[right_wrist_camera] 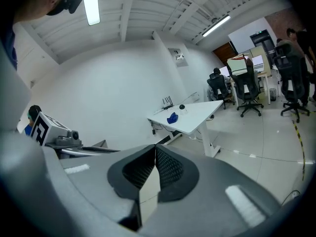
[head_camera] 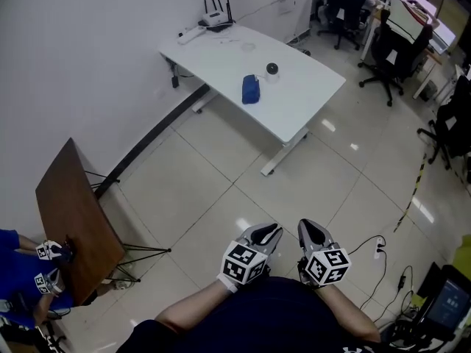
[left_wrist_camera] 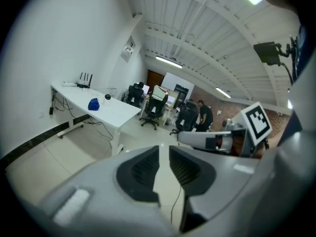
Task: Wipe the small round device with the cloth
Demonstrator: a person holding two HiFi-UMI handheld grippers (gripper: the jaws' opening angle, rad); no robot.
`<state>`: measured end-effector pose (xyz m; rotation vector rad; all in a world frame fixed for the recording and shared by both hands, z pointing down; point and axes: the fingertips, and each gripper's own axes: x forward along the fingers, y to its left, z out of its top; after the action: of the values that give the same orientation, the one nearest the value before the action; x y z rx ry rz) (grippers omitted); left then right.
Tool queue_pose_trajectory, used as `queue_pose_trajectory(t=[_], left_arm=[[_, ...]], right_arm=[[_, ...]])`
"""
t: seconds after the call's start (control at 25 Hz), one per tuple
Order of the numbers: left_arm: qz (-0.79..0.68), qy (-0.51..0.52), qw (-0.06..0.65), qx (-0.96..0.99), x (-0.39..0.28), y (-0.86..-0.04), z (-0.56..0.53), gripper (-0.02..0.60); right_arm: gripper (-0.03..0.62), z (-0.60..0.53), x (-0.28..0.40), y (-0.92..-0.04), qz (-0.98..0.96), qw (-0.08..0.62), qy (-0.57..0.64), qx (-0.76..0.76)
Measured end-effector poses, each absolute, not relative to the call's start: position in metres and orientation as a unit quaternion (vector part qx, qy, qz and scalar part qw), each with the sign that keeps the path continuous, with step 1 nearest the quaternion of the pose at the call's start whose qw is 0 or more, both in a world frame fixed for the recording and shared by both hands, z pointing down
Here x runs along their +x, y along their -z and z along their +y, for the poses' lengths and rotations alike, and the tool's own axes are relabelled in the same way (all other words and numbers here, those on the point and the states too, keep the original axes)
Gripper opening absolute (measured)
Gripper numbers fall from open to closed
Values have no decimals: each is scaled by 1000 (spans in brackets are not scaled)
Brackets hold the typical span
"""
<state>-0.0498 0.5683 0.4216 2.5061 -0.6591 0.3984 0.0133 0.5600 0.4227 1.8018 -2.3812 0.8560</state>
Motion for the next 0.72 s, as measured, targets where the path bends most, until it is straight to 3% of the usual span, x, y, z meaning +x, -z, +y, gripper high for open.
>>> queue_pose_trajectory(t=[0.72], left_arm=[[-279,-143,269,911,-47,-445,432,64]], right_arm=[[12,421,17,-435,-788,32,-269,554]])
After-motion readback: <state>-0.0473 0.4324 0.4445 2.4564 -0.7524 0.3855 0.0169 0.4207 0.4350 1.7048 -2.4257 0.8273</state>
